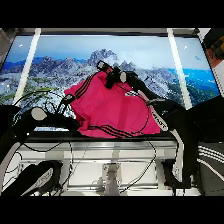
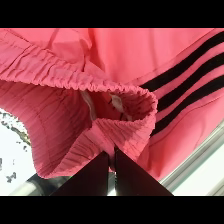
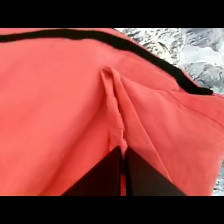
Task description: Fold the clothes and pants, and hang the long-sleeved shirts on hangers.
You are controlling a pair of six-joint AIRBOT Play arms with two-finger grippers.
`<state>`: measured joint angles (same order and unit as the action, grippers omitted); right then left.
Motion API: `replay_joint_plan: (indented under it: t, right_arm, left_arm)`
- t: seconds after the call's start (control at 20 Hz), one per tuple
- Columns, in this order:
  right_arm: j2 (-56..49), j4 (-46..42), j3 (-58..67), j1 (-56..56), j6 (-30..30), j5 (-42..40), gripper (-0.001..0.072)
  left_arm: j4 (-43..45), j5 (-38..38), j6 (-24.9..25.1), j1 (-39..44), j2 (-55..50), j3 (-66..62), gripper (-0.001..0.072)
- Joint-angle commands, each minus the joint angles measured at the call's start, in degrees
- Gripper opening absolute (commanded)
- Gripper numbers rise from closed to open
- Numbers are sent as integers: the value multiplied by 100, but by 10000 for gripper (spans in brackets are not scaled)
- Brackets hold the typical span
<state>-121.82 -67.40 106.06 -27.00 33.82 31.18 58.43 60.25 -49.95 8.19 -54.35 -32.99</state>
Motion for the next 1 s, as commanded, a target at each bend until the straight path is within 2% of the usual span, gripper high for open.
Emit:
replay_joint_plan:
  t: [0.0, 0.1, 0.15, 0.3, 0.45, 0.75, 0.85, 0.9, 0.95]
  right_arm:
    - [4, -57, 9, 37, -46, -74, 7]
    - [15, -57, 133, 105, 155, -46, 5]
    - [17, -68, 282, 181, 708, -48, 5]
    - [96, -90, 697, 570, 3045, -46, 4]
    - [310, -221, 844, 1134, 4583, 118, 3]
    - [455, -358, 839, 2302, 6494, 1054, 5]
    - [457, -302, 841, 2577, 6623, 1147, 16]
    - [466, -199, 841, 2697, 6627, 1202, 112]
    - [490, -98, 866, 2811, 6625, 1397, 339]
  left_arm:
    - [0, -2, 9, -2, -2, 2, 15]
    - [2, -11, 9, -2, -2, 2, 15]
    - [2, -50, 9, -2, -2, 2, 15]
    - [2, -367, 7, -7, 0, 0, 16]
    - [4, -748, -9, -7, 0, 0, 16]
    - [2, -1648, -15, -7, -2, 0, 17]
    - [2, -1899, -15, -7, -2, 0, 17]
    - [2, -2026, -15, -7, -2, 2, 17]
    - [-2, -2159, -15, -7, -2, 0, 17]
